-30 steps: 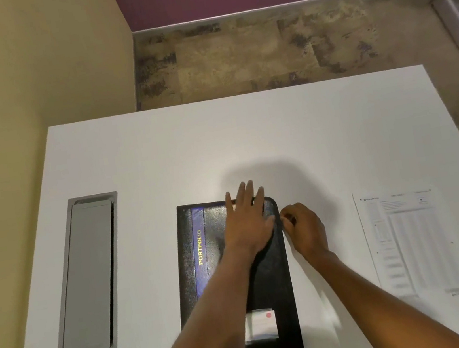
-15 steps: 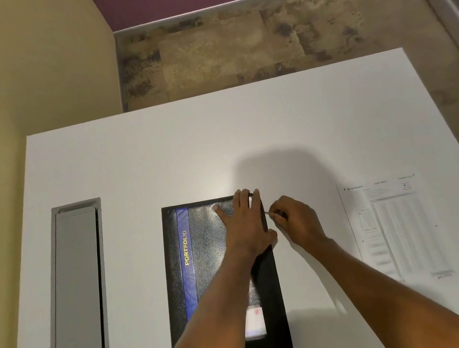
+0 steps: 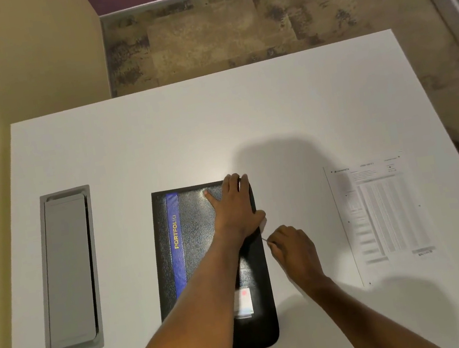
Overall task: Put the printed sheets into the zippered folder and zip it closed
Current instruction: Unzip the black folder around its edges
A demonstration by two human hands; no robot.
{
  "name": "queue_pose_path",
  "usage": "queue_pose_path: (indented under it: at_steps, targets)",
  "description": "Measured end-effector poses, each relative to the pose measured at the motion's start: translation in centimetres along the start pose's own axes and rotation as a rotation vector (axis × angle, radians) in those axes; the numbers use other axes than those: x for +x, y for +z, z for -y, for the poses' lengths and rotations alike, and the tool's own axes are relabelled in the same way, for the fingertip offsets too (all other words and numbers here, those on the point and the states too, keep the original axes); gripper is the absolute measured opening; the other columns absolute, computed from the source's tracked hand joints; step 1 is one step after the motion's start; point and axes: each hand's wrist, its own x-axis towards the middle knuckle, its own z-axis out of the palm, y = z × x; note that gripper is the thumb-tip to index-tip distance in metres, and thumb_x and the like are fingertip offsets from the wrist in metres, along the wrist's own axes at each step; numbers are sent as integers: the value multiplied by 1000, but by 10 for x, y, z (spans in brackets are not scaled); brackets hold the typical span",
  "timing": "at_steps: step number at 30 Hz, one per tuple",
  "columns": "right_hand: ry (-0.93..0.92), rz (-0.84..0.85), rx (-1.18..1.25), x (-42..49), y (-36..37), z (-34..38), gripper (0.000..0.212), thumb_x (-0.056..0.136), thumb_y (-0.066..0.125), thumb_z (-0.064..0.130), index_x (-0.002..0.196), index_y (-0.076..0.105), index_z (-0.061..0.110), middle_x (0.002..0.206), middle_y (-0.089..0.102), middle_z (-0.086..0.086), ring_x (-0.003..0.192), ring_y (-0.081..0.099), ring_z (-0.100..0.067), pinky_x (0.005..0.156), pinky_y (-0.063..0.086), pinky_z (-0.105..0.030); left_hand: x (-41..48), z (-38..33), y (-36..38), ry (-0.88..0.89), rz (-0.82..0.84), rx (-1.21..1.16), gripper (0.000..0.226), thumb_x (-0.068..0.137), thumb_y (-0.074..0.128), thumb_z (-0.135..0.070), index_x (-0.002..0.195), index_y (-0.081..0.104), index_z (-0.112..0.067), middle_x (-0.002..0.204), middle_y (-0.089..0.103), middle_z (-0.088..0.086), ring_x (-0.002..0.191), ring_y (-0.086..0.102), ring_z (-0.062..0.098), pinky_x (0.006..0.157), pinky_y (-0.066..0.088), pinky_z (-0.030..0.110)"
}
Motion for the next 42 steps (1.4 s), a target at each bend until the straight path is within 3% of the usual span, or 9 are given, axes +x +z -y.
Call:
queue_pose_path:
  at_steps: [4, 10, 15, 18, 22, 27, 33, 37, 42]
  targets:
    - [31, 34, -18, -38, 10, -1, 7, 97, 66, 26, 96, 72, 22, 94, 70, 4, 79, 62, -12, 74, 44, -20, 1, -1, 2, -9, 18, 29, 97, 83, 67, -53, 159, 17, -18, 162, 18, 5, 156, 8, 25, 112, 13, 81]
    - [63, 64, 36, -91, 20, 4, 7, 99, 65, 27, 99, 70, 23, 96, 67, 7, 81, 60, -12, 75, 55, -28, 0, 0, 10, -5, -22, 48, 94, 81, 68, -52, 155, 25, -16, 155, 26, 6, 154, 15, 25, 109, 16, 84]
    - [106, 26, 95, -144, 37, 5, 3, 95, 67, 23, 95, 69, 25, 92, 66, 11, 77, 60, -14, 70, 57, -33, 0, 2, 13, 2, 32, 24, 99, 87, 66, -48, 162, 11, -15, 169, 5, 9, 159, -8, 23, 113, 2, 82]
    - [181, 2, 172, -167, 44, 10, 5, 97, 65, 26, 99, 70, 27, 96, 68, 12, 80, 63, -12, 73, 59, -32, -10, 5, 15, 11, -2, 14, 97, 92, 63, -47, 163, 5, -16, 172, -6, 9, 159, -11, 24, 116, 1, 77]
    - [238, -44, 269, -173, 45, 16, 5, 97, 68, 26, 100, 71, 24, 99, 71, 10, 86, 68, -12, 79, 61, -31, -52, 14, 18, 193, -92, 45, 95, 94, 64, -47, 164, 9, -14, 173, -2, 9, 160, -6, 25, 122, 5, 69]
    - [246, -109, 303, -169, 35, 22, 4, 94, 73, 22, 96, 72, 19, 93, 72, 3, 79, 69, -16, 77, 62, -30, -119, 29, 42, 344, -54, 18, 94, 94, 60, -56, 165, 9, -20, 174, -5, 2, 159, -11, 20, 124, 8, 64]
    - [225, -97, 211, -167, 32, 24, 11, 95, 70, 21, 85, 66, 23, 83, 64, 11, 69, 58, -8, 61, 47, -18, -169, 39, 72, 708, 133, 244, 126, 71, 56, -88, 165, 5, -21, 174, -8, 2, 158, -16, 20, 122, -6, 67]
    - [238, -124, 201, -171, 35, 28, 14, 94, 69, 19, 82, 64, 23, 81, 60, 12, 66, 56, -10, 57, 52, -30, -183, 42, 89, 726, 131, 373, 139, 58, 63, -91, 164, 9, -18, 174, -3, 7, 159, -10, 26, 117, -1, 75]
    - [260, -140, 201, -174, 39, 29, 16, 94, 67, 20, 79, 62, 23, 80, 59, 9, 66, 57, -14, 58, 54, -40, -194, 41, 95, 677, 136, 358, 124, 61, 70, -77, 160, 23, -20, 173, 2, 8, 159, -8, 28, 111, 9, 82]
